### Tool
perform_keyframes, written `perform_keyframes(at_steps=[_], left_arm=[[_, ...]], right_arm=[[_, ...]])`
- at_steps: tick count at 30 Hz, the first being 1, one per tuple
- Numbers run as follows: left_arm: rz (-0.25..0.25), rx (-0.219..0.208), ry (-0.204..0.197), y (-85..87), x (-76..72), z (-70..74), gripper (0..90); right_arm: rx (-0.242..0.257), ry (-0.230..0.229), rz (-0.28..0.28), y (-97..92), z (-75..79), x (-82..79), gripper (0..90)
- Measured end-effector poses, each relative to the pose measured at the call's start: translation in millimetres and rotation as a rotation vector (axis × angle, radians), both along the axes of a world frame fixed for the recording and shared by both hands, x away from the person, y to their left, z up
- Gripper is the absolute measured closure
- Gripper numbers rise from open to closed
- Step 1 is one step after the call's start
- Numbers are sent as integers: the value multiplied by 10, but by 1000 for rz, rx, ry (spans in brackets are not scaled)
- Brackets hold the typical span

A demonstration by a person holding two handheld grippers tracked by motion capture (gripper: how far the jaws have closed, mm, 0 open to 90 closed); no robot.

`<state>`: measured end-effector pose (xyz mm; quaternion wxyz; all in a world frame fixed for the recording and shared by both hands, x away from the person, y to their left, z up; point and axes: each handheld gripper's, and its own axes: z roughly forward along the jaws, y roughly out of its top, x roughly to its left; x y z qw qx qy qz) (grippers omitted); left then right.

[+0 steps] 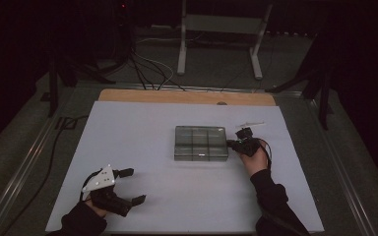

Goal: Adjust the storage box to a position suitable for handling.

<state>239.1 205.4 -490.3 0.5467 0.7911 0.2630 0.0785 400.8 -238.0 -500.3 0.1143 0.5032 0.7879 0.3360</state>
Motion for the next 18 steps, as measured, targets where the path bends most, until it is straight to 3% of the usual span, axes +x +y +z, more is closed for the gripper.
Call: perform_keyframes(at_steps=[7,13,18], left_arm=[[17,-5,74,-35,209,92,8],[49,44,87,-66,397,65,8],[76,21,113,-44,550,60,47]], right_arm=[[4,5,33,165,9,-4,900],[14,-1,74,349,10,-30,900],[11,2,101,501,16,-20,900]])
